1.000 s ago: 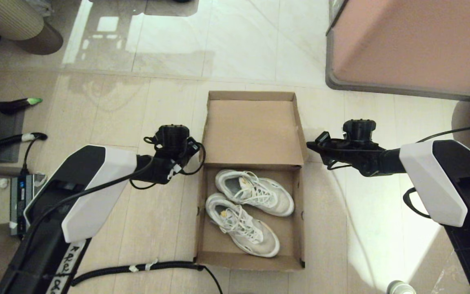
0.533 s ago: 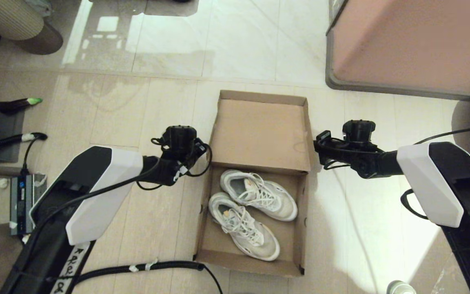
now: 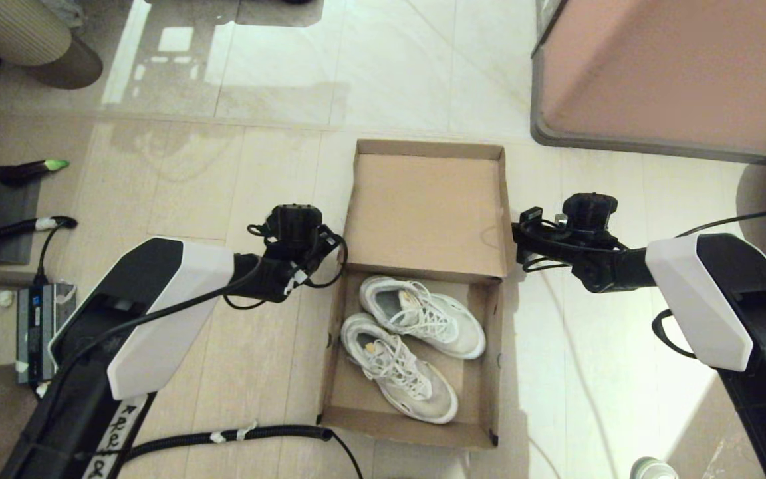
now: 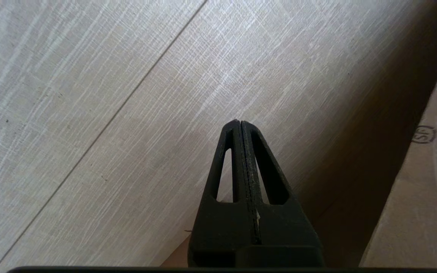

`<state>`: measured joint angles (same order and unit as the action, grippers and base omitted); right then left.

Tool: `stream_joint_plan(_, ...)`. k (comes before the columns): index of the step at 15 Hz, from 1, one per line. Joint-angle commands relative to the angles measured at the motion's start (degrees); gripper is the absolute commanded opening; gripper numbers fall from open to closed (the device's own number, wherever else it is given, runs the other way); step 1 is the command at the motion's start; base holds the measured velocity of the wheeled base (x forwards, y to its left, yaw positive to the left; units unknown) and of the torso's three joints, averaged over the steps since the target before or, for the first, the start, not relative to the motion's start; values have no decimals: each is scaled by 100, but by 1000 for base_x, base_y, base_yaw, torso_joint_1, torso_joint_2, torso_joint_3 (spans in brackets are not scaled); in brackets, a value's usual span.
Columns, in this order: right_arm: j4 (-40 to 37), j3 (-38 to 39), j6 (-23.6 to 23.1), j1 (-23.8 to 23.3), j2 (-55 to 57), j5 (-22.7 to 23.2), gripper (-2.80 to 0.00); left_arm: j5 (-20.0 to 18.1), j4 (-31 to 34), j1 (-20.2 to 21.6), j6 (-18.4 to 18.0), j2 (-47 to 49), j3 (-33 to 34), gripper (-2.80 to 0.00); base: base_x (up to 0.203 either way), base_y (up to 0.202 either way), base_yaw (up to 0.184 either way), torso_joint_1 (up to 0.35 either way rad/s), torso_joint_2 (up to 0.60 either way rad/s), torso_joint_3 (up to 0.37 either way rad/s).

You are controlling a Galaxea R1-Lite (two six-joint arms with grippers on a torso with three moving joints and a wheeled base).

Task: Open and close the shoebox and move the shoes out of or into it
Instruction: Close the shoe box

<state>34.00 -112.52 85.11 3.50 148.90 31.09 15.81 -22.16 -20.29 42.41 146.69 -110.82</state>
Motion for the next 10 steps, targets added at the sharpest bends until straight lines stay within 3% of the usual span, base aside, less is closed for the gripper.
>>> stream_joint_plan(1,243,2,265,-2,23,191,-280,10,-16,-11,27,-9,-1,-280,0,0,0,0,0,0)
stream_joint_plan(10,1681,2,1259,-156,175,1303,-280,1,-7,-63,74,-156,-1,-280,0,0,0,0,0,0)
